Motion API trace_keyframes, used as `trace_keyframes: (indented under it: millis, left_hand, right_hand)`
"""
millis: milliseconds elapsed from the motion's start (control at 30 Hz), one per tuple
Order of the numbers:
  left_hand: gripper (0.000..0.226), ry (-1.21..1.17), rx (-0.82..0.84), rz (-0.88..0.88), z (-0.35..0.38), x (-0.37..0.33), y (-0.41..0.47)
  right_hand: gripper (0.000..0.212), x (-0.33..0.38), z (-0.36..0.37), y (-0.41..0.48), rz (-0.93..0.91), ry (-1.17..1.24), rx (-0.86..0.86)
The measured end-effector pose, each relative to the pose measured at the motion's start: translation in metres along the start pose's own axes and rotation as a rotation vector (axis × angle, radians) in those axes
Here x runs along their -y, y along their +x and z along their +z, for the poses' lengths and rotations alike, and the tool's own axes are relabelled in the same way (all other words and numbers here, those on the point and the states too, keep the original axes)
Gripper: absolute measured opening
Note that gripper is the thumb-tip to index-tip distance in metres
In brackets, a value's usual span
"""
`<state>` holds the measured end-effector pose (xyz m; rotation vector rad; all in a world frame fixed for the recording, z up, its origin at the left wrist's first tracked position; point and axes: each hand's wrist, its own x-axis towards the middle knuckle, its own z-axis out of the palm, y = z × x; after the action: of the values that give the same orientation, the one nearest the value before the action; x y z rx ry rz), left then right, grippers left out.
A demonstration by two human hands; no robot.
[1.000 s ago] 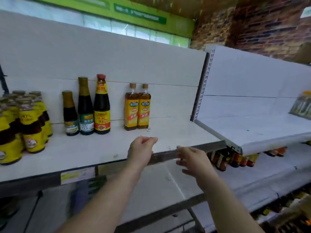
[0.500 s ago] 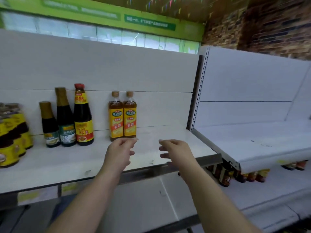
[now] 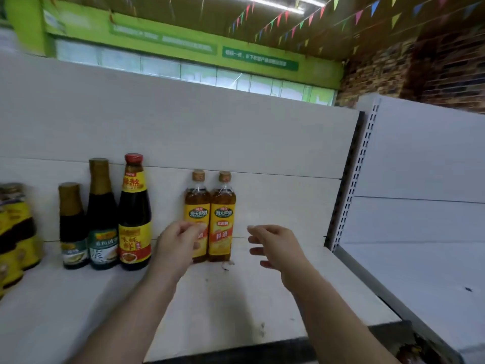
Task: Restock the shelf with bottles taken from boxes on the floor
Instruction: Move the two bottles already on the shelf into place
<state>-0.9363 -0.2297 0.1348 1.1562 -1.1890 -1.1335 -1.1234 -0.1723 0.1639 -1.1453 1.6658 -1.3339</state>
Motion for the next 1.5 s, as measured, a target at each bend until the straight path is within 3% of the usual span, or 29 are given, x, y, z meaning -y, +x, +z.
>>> trace_keyframes:
  millis: [133, 300, 500, 1067, 1500]
  left_hand:
    - [0.019, 0.016, -0.044, 0.061, -0.004, -0.005, 0.031]
    - [0.034, 0.106, -0.097, 0.147, -0.003, -0.012, 0.062]
    - [0.052, 0.203, -0.105, 0.142, 0.000, -0.003, 0.096]
    - [0.044, 0.226, -0.006, 0.143, 0.000, 0.002, 0.113]
    - [0.058, 0.183, 0.071, 0.119, -0.003, 0.001, 0.113]
  right_hand:
    - [0.018, 0.009, 0.016, 0.035, -0.035, -0.008, -0.010]
    - [0.056, 0.014, 0.035, 0.074, -0.066, -0.039, -0.030]
    - [0.073, 0.016, 0.050, 0.102, -0.072, -0.028, -0.003]
    - [0.039, 0.008, 0.044, 0.134, -0.116, -0.100, 0.198]
    - [0.055, 0.001, 0.040, 0.129, -0.158, -0.067, 0.217]
